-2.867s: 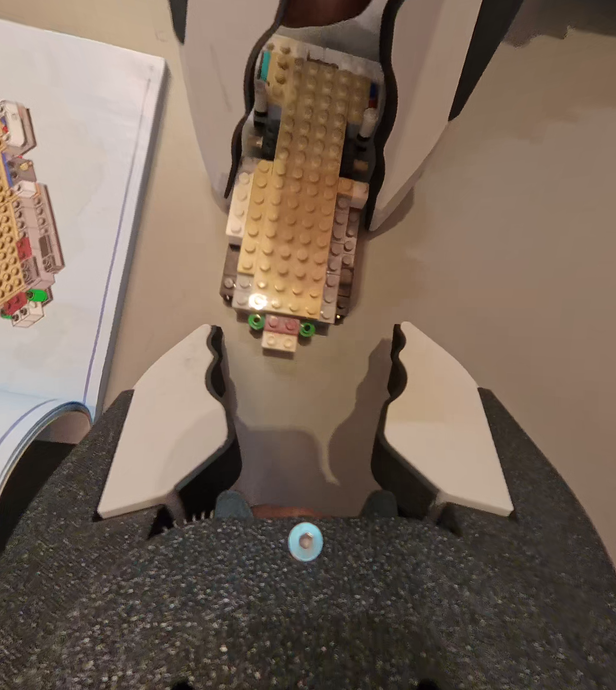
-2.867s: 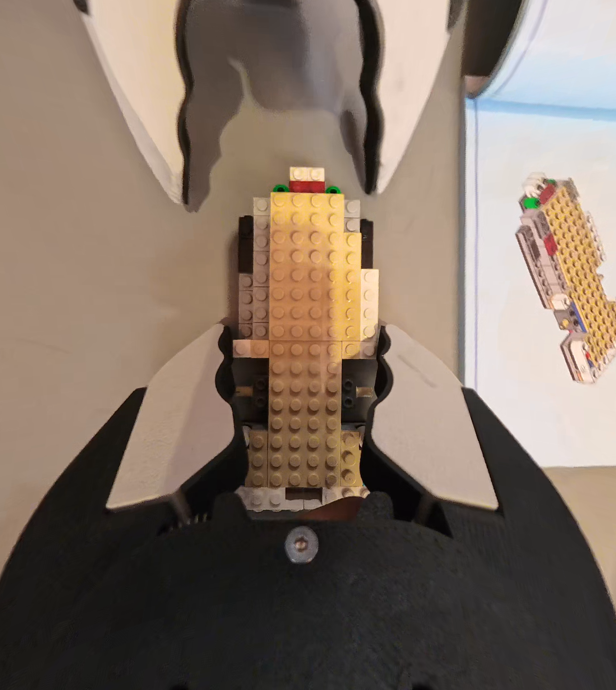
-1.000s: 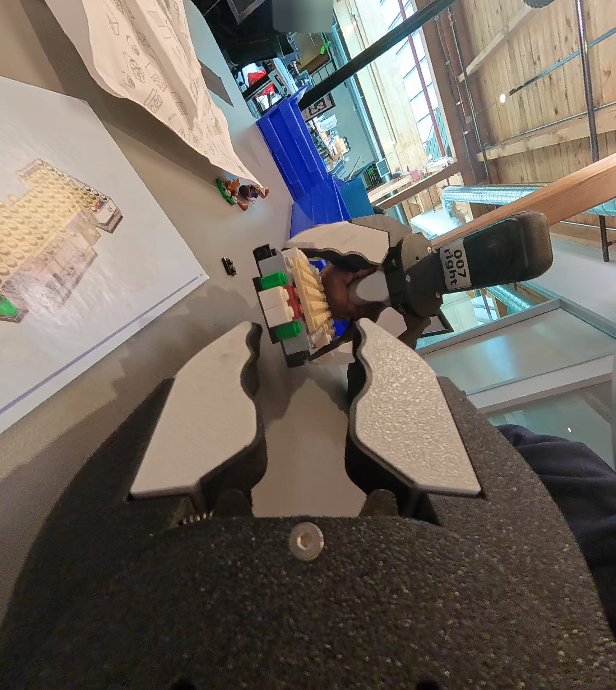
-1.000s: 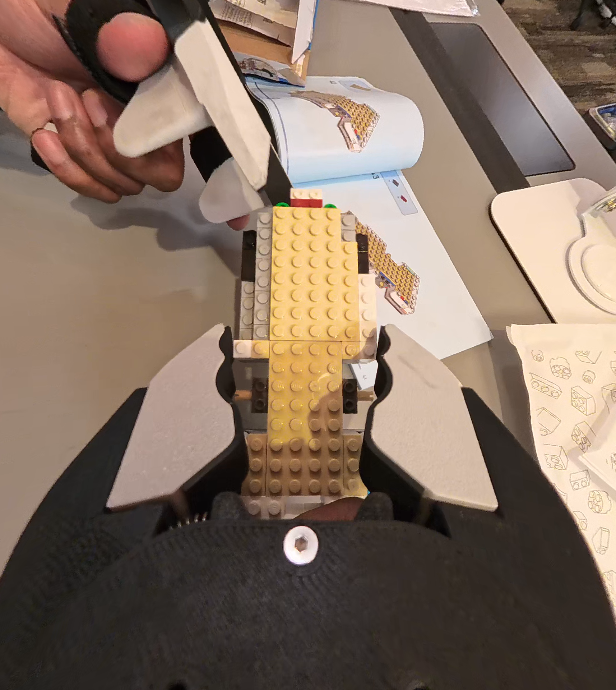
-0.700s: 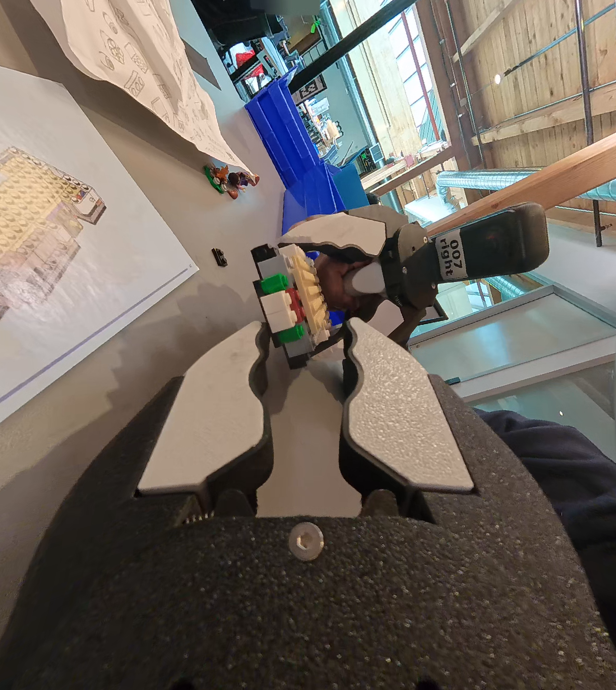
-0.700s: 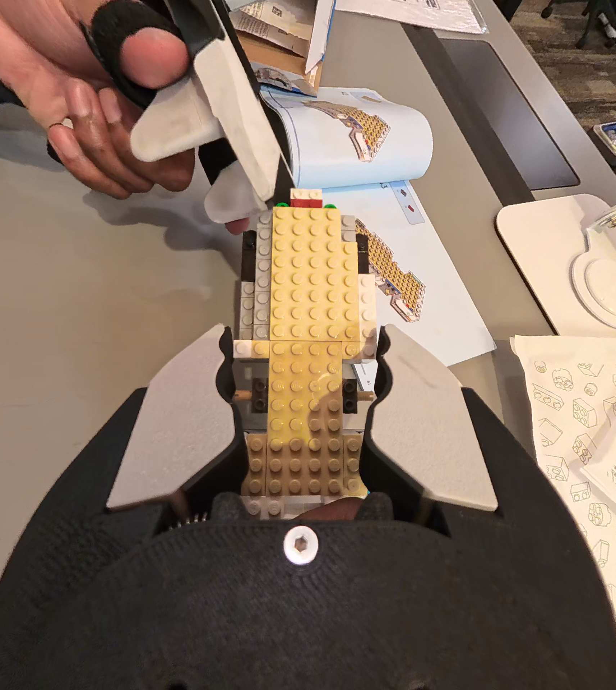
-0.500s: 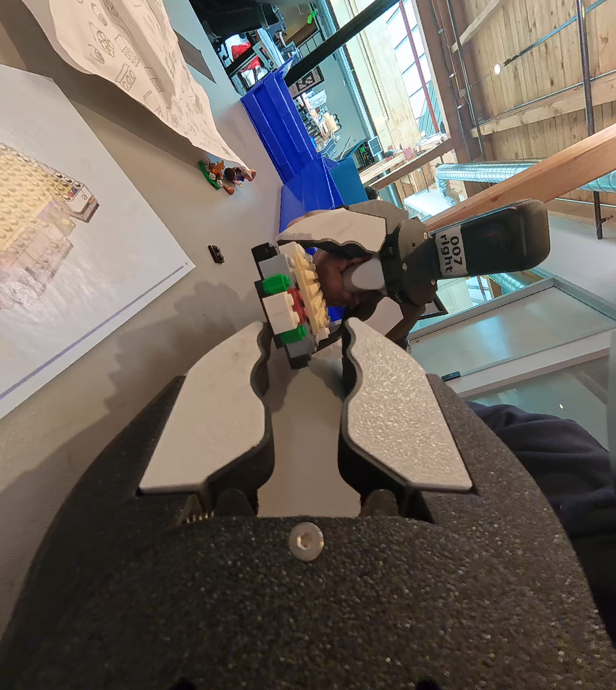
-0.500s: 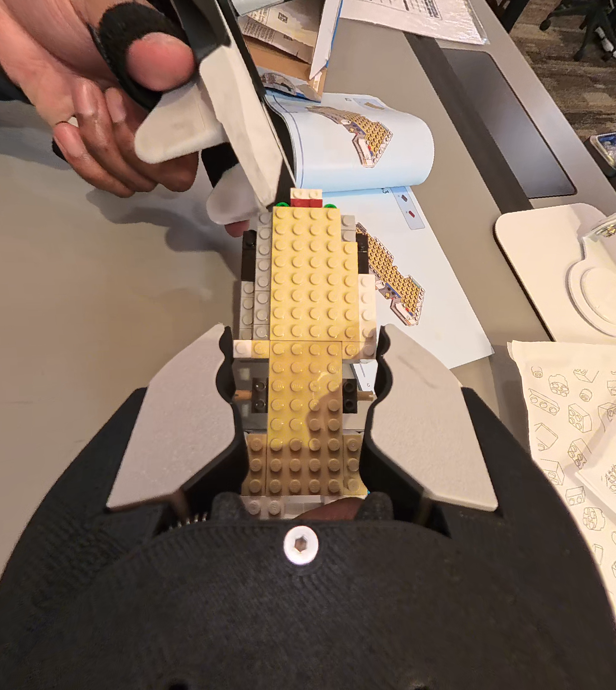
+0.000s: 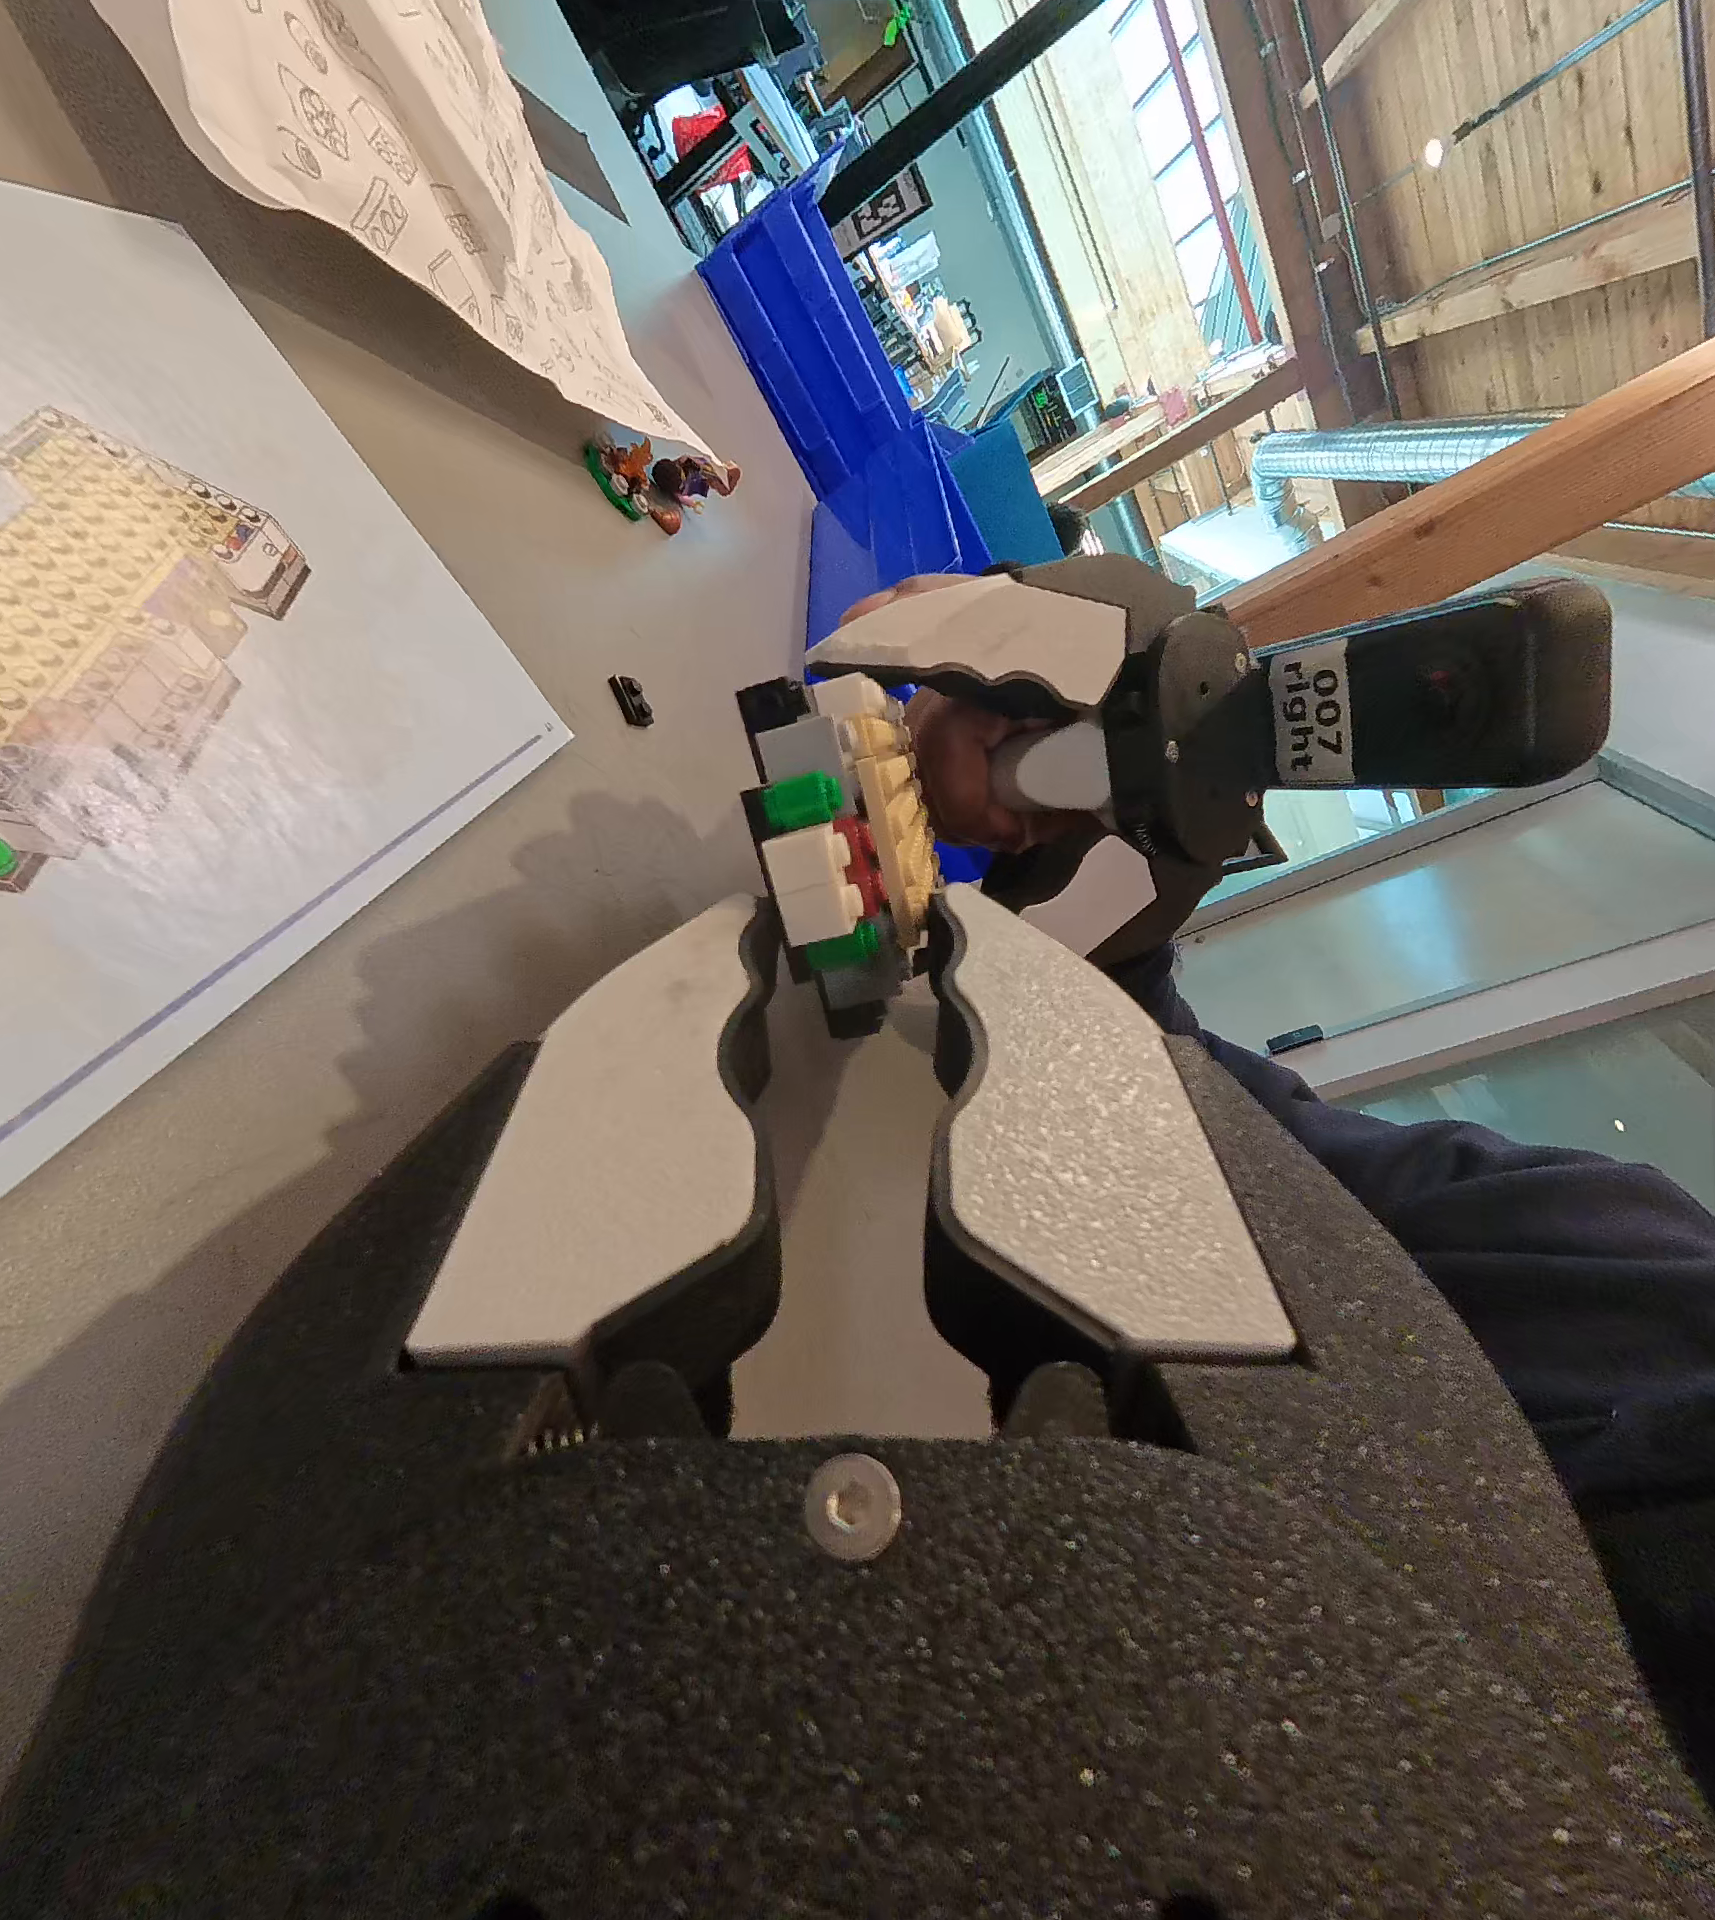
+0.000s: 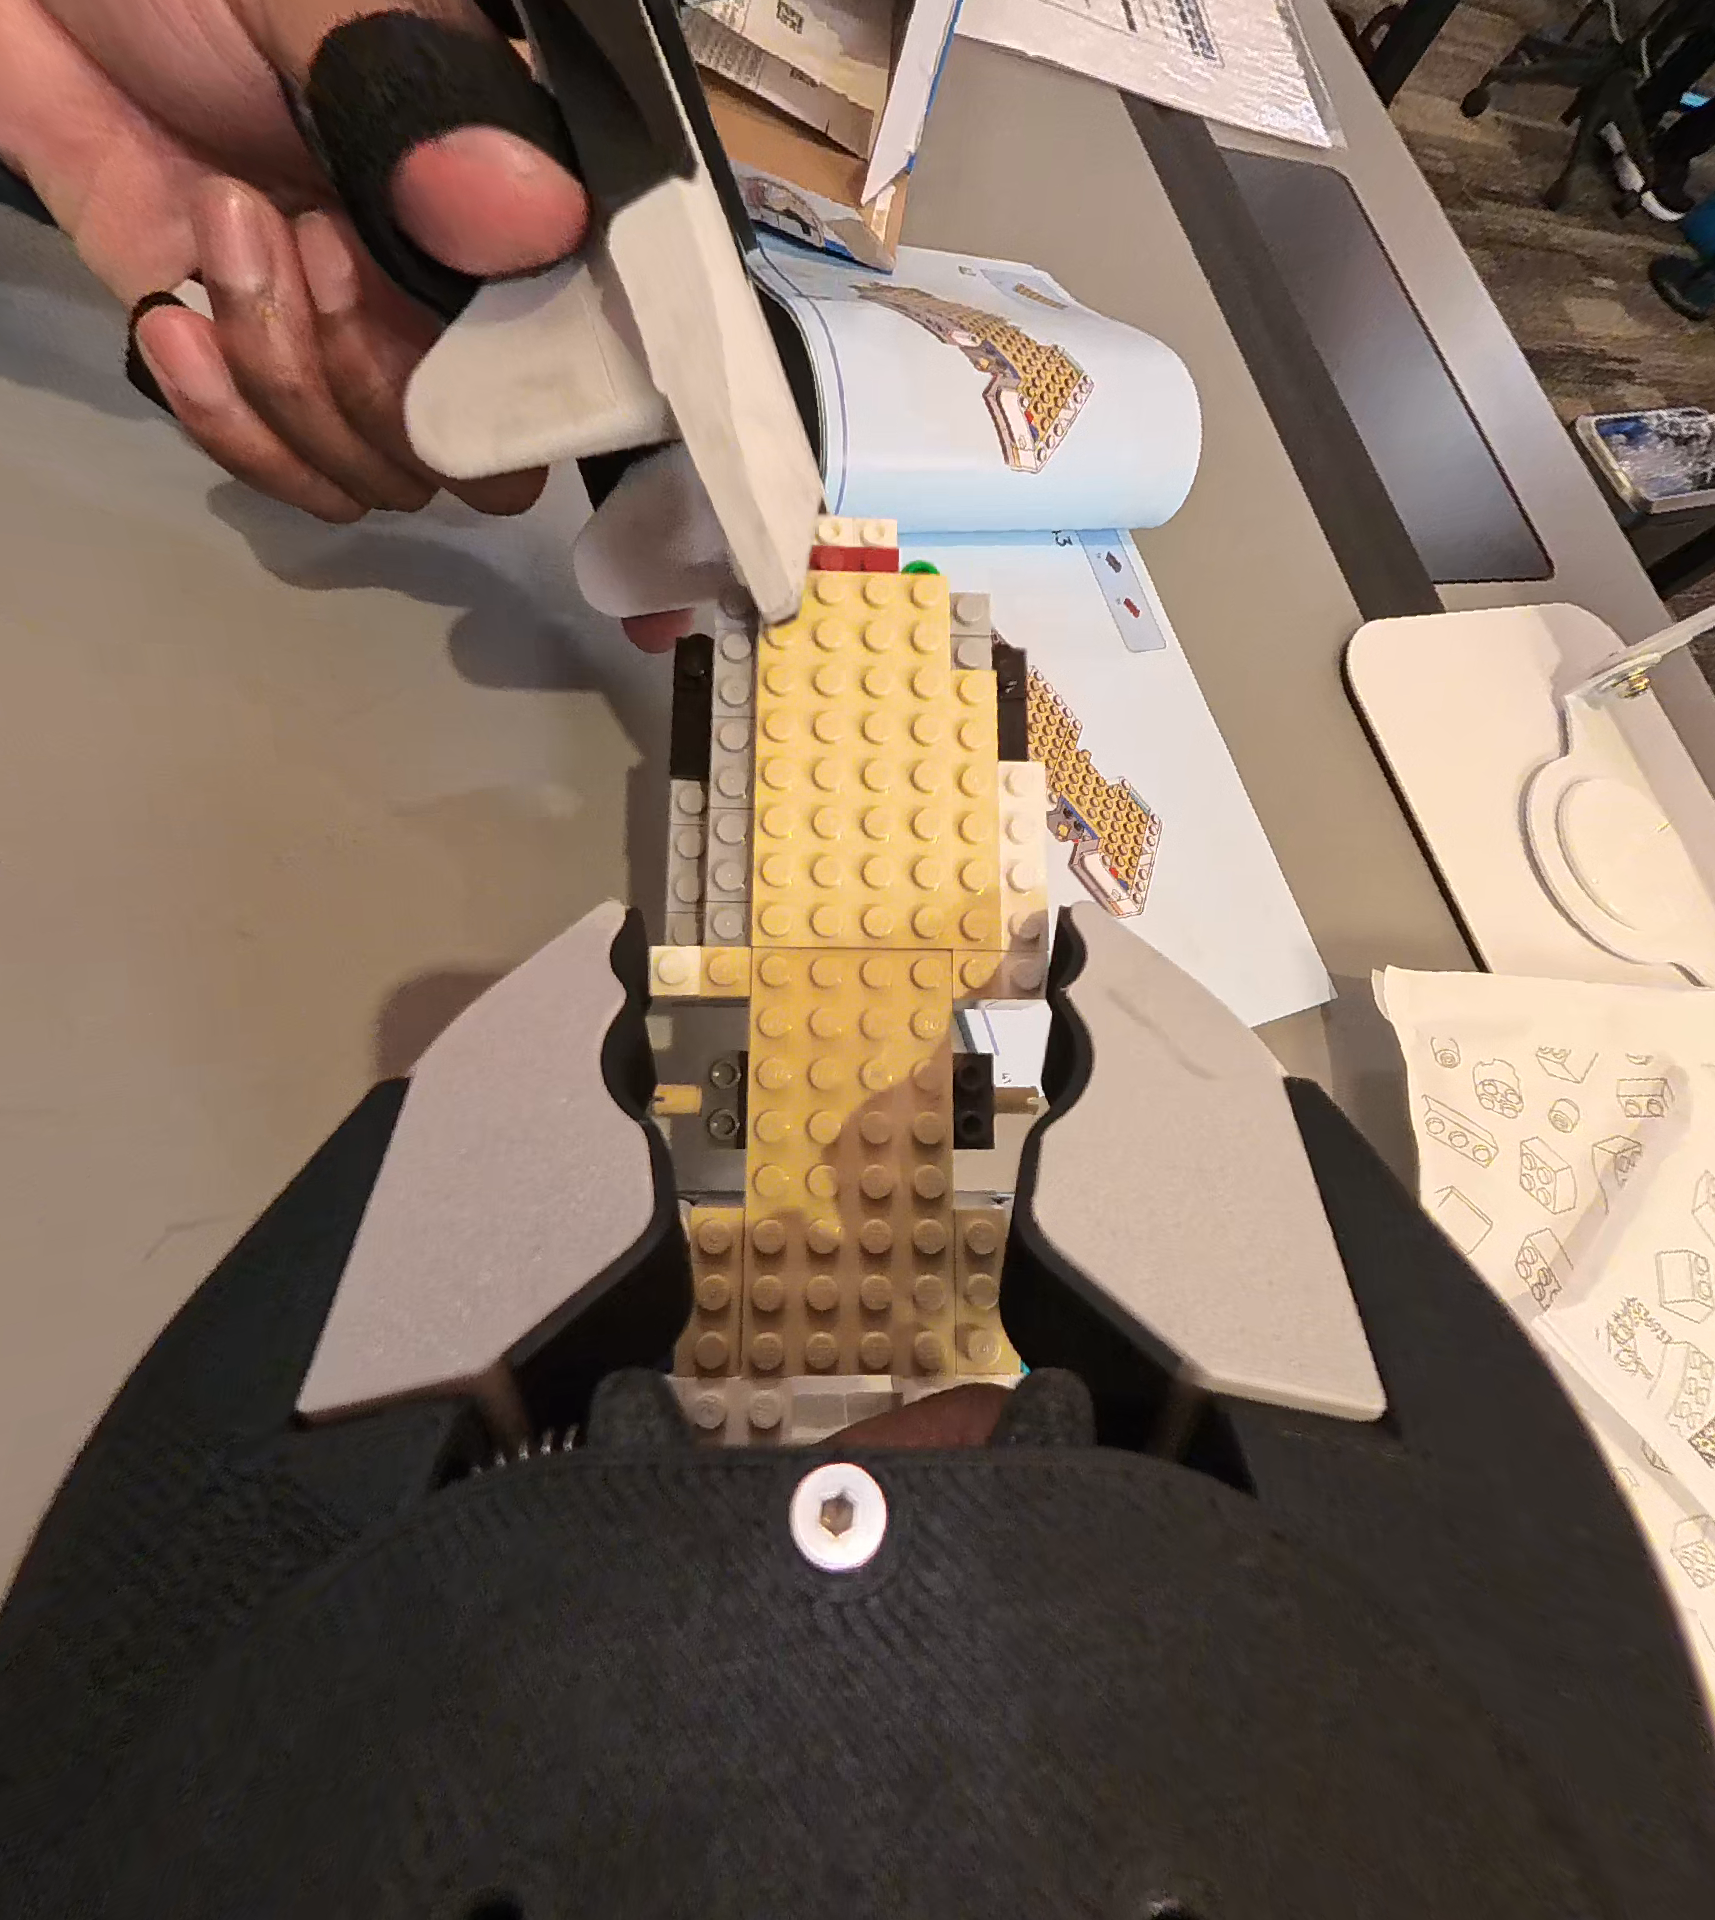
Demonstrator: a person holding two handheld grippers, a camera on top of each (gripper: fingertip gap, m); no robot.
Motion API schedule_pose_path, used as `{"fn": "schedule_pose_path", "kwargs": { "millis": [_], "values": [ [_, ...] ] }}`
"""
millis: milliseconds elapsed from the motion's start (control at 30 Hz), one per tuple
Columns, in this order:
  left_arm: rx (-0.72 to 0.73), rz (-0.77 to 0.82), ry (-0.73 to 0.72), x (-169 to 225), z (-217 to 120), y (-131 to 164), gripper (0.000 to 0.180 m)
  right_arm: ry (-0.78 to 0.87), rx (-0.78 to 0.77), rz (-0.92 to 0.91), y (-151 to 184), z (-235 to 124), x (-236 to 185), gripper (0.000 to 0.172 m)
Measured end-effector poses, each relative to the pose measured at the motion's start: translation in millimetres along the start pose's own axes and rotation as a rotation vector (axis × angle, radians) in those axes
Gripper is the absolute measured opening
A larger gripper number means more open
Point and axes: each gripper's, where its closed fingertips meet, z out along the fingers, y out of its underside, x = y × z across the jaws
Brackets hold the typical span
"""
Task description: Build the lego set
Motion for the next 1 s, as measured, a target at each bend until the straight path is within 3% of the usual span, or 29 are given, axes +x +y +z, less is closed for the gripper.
{"fn": "schedule_pose_path", "kwargs": {
  "millis": [1000],
  "values": [
    [0.047,0.141,0.018,11,-6,-8,0.024,0.150,-0.009,-0.151,-12,-3,6,0.073]
  ]
}}
